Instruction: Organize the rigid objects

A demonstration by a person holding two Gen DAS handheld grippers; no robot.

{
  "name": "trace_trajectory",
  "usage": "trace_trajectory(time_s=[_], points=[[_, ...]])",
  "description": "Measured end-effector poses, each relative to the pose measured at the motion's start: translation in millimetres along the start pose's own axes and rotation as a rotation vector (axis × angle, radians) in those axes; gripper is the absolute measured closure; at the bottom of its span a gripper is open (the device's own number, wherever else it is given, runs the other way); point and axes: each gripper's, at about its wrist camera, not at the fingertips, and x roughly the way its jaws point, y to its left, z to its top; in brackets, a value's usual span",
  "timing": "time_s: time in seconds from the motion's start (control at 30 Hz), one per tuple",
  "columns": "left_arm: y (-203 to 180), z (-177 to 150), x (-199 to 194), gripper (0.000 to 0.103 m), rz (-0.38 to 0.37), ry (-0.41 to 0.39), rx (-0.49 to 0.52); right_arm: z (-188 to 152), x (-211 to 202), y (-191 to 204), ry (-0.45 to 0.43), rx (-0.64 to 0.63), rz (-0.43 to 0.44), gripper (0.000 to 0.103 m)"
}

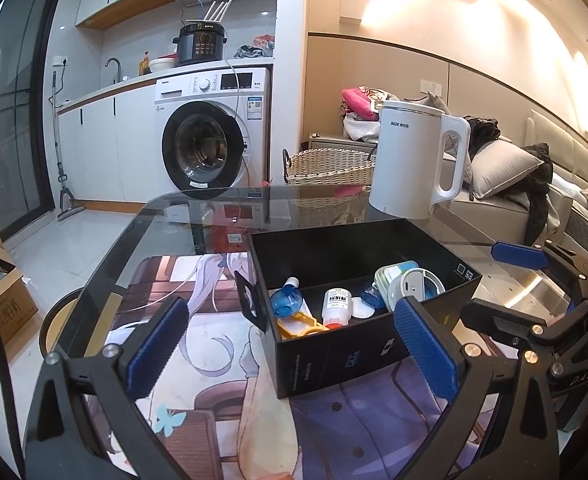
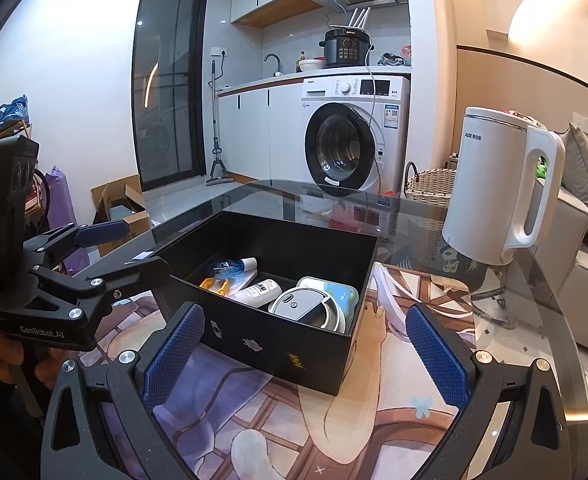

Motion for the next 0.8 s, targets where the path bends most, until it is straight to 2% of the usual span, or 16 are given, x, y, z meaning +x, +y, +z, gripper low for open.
trace_trajectory(time_s=[0.8], points=[[-2.4,-2.2,1.6,0.000,0.001,-0.005,0.009,1.4,1.0,-0.8,0.002,0.000,0.001,0.001]])
